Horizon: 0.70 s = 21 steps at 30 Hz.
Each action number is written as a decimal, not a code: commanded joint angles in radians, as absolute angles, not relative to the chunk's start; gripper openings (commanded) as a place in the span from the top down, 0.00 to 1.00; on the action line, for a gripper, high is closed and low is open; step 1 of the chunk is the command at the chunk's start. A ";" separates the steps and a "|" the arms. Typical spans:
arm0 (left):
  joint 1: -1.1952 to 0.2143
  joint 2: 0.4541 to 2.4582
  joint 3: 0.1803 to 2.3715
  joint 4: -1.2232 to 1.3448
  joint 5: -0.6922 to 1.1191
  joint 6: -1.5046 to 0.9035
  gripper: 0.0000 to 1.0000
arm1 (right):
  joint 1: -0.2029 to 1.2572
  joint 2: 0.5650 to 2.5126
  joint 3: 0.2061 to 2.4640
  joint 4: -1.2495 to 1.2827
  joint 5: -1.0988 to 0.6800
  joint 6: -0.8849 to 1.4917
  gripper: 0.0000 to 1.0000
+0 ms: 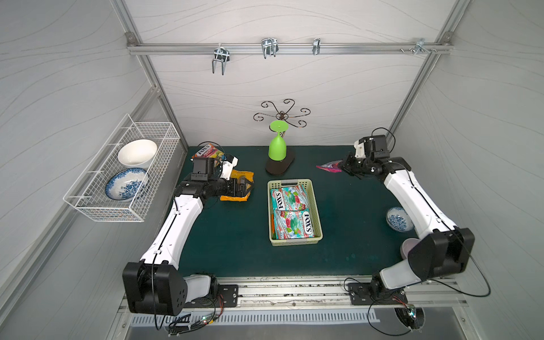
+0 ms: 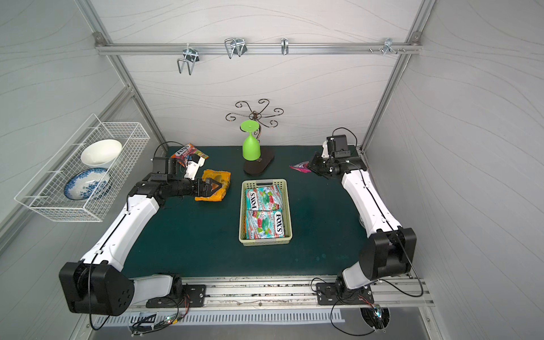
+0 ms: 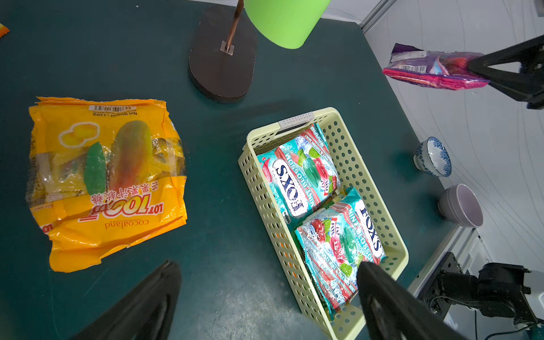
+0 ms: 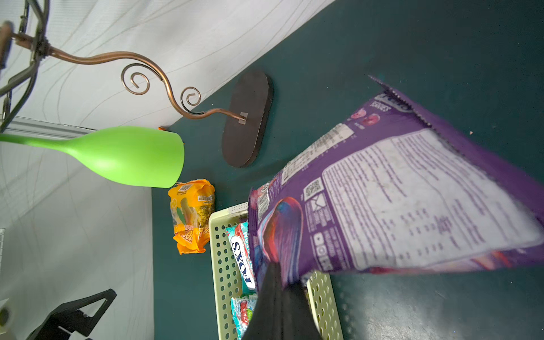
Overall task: Put the candies in the basket
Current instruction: Place the candy in the basket.
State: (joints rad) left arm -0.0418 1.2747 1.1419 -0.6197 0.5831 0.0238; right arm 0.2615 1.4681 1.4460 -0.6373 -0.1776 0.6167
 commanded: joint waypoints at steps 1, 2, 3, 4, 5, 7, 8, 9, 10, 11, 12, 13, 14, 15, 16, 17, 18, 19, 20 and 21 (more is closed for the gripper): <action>-0.038 1.260 1.151 -0.595 0.577 0.037 0.03 | 0.349 1.410 1.416 -0.644 -0.033 0.672 1.00; -0.037 1.262 1.158 -0.603 0.575 0.037 0.03 | 0.383 1.389 1.393 -0.638 -0.003 0.706 1.00; -0.038 1.262 1.161 -0.604 0.574 0.036 0.03 | 0.425 1.366 1.357 -0.610 0.034 0.742 1.00; -0.038 1.260 1.160 -0.602 0.575 0.035 0.03 | 0.455 1.353 1.331 -0.585 0.059 0.762 1.00; -0.039 1.260 1.154 -0.596 0.577 0.036 0.03 | 0.485 1.343 1.312 -0.561 0.084 0.782 1.00; -0.037 1.260 1.150 -0.595 0.577 0.039 0.03 | 0.526 1.348 1.309 -0.548 0.132 0.801 1.00; -0.037 1.262 1.154 -0.602 0.573 0.040 0.03 | 0.551 1.354 1.318 -0.548 0.152 0.809 1.00; -0.038 1.264 1.159 -0.609 0.570 0.040 0.03 | 0.566 1.358 1.323 -0.548 0.166 0.820 1.00; -0.037 1.265 1.165 -0.613 0.568 0.041 0.03 | 0.586 1.358 1.323 -0.544 0.188 0.836 1.00; -0.037 1.264 1.165 -0.612 0.568 0.040 0.03 | 0.610 1.356 1.318 -0.540 0.217 0.856 1.00; -0.038 1.263 1.162 -0.607 0.569 0.041 0.03 | 0.632 1.352 1.306 -0.530 0.244 0.871 1.00; -0.037 1.263 1.156 -0.601 0.569 0.043 0.03 | 0.653 1.346 1.288 -0.511 0.268 0.890 1.00; -0.038 1.262 1.150 -0.598 0.569 0.046 0.03 | 0.669 1.346 1.275 -0.498 0.281 0.906 1.00; -0.035 1.264 1.149 -0.599 0.568 0.047 0.03 | 0.680 1.350 1.268 -0.491 0.286 0.926 1.00; -0.032 1.265 1.153 -0.603 0.566 0.045 0.03 | 0.689 1.358 1.267 -0.491 0.286 0.949 1.00; -0.033 1.269 1.159 -0.607 0.565 0.043 0.03 | 0.698 1.366 1.268 -0.489 0.282 0.965 1.00; -0.033 1.270 1.161 -0.609 0.565 0.041 0.03 | 0.707 1.374 1.269 -0.486 0.284 0.975 1.00; -0.032 1.269 1.159 -0.604 0.567 0.041 0.03 | 0.719 1.378 1.267 -0.481 0.292 0.982 1.00; -0.032 1.267 1.151 -0.596 0.570 0.041 0.03 | 0.731 1.385 1.264 -0.472 0.299 0.985 1.00; -0.033 1.267 1.144 -0.590 0.572 0.040 0.03 | 0.740 1.390 1.260 -0.461 0.299 0.990 1.00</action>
State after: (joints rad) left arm -0.0380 1.2747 1.1419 -0.6220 0.5724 0.0296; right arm 0.7174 1.3800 1.2598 -0.5343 0.2432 0.9436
